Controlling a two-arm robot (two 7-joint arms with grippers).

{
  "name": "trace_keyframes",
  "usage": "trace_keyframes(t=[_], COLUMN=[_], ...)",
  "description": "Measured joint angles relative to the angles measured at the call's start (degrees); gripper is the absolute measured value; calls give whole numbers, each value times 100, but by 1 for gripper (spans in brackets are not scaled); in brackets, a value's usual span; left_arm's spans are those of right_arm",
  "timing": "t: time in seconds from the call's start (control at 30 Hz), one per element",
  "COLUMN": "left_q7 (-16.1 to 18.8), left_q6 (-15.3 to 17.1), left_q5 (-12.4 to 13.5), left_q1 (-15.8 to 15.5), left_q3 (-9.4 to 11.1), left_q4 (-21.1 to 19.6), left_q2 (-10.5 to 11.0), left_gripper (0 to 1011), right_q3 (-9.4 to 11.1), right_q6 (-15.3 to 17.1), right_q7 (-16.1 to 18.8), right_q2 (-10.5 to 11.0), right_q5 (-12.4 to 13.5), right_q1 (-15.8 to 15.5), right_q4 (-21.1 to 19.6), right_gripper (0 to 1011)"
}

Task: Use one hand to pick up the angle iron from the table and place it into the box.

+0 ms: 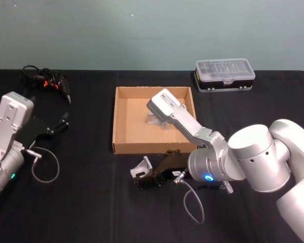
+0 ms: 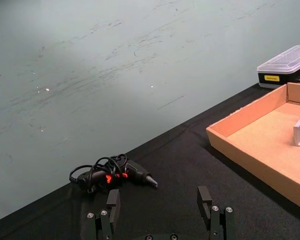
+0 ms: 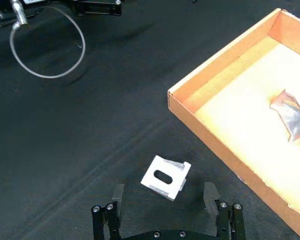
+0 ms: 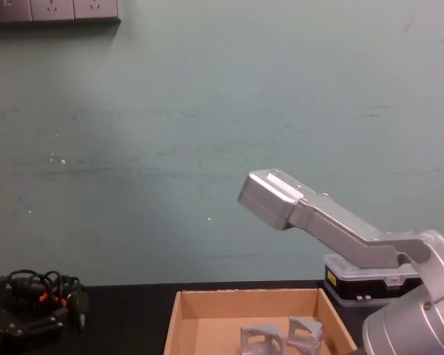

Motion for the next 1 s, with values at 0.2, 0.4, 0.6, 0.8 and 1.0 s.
trace_keyframes(t=[0.2, 0.4, 0.6, 0.8, 1.0], left_q7=[0, 0, 0, 0, 0], left_q6=[0, 0, 0, 0, 0], left_q5=[0, 0, 0, 0, 0], left_q1=[0, 0, 0, 0, 0], left_q3=[0, 0, 0, 0, 0], left_q4=[0, 0, 0, 0, 0], left_q2=[0, 0, 0, 0, 0], left_gripper=[1011, 1011, 1012, 1011, 1012], right_q3=[-14, -14, -13, -13, -13], right_q6=[-13, -14, -14, -14, -14], right_q7=[2, 4, 4, 5, 5], right_q2=[-6, -3, 0, 3, 5], right_q5=[-51, -42, -28, -23, -21], right_q1=[8, 10, 11, 11, 10], right_q4=[23, 19, 15, 11, 9], right_gripper=[1003, 920, 769, 572, 367])
